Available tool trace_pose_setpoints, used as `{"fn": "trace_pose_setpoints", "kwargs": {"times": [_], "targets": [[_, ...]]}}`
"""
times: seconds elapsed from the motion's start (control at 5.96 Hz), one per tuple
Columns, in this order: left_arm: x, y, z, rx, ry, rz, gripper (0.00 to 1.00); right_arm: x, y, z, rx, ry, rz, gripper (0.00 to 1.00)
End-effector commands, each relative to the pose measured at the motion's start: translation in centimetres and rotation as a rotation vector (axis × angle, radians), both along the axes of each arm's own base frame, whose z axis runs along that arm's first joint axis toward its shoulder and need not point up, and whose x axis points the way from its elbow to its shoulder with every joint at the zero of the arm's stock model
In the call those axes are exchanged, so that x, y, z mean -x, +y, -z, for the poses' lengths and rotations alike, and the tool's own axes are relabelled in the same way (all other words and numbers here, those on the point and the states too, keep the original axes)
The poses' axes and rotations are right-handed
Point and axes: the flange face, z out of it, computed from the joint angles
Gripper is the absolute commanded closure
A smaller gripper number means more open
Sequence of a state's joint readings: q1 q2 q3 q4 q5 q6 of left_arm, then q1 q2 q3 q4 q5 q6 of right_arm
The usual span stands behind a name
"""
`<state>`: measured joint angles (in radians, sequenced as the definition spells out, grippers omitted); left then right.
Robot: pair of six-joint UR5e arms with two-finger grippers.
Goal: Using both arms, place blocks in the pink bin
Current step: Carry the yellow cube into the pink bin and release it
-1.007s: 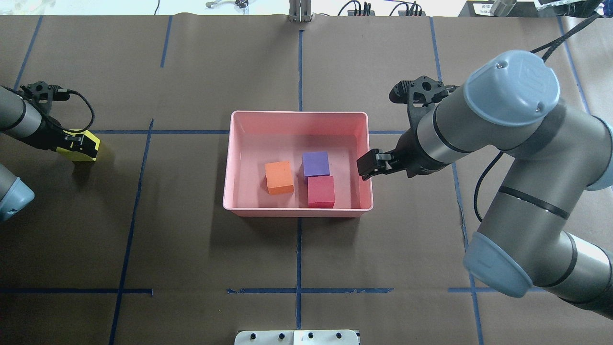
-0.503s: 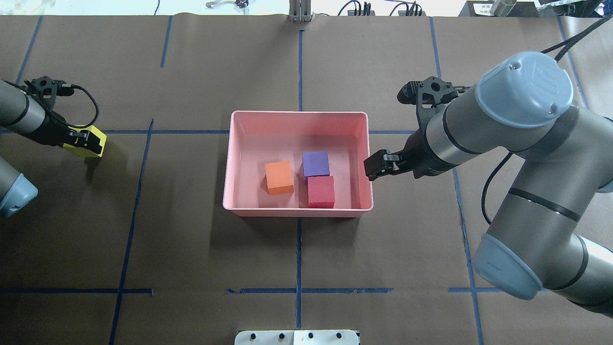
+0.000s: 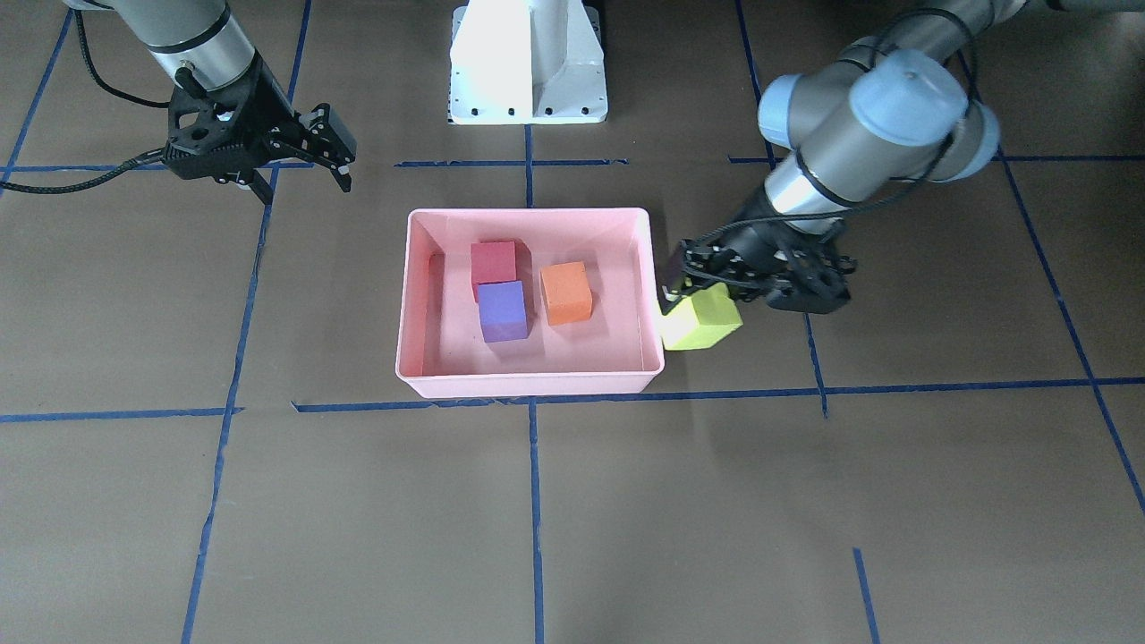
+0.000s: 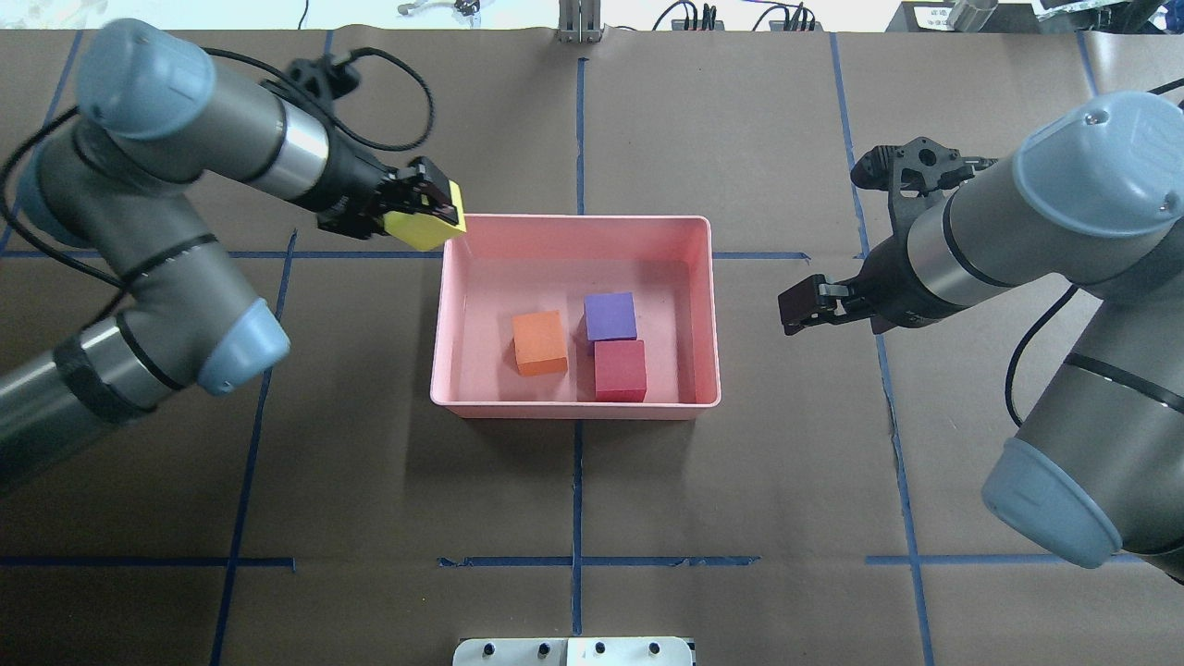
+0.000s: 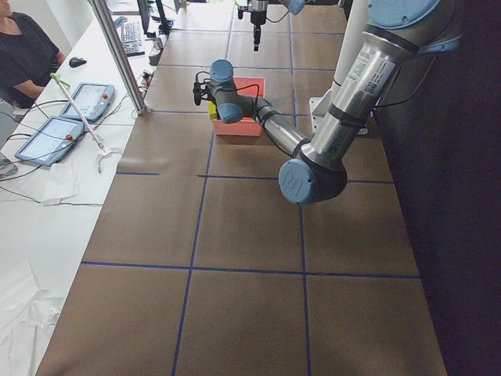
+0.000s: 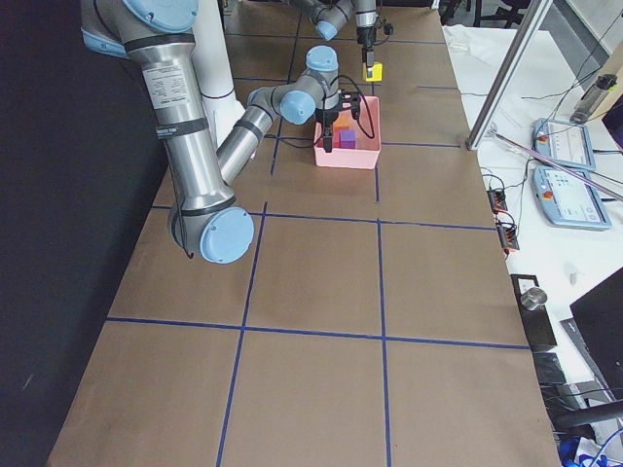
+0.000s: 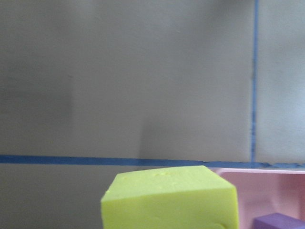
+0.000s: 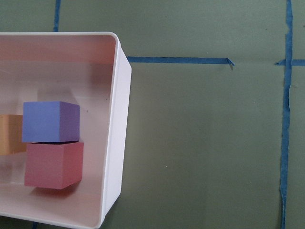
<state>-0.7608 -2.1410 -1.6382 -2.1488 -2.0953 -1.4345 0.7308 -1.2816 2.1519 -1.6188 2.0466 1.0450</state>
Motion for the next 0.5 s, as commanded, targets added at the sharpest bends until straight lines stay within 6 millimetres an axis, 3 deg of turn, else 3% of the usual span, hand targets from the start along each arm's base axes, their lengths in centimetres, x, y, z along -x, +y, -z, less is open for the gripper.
{"fn": "trace_pose_setpoints", "kwargs": {"times": [0.0, 0.17, 0.34], "targets": [[-4.6, 5.3, 4.1, 0.007, 0.05, 0.019, 0.91, -0.1, -0.1, -0.1, 0.0, 0.002, -0.004, 0.0], [-2.5, 8.1, 1.6, 0.01, 0.045, 0.002, 0.83, 0.0, -0.1, -0.1, -0.001, 0.001, -0.002, 0.0], [-2.7, 9.2, 0.2, 0.022, 0.029, -0.015, 0.74, -0.1, 0.0, -0.1, -0.001, 0.001, -0.002, 0.0]]}}
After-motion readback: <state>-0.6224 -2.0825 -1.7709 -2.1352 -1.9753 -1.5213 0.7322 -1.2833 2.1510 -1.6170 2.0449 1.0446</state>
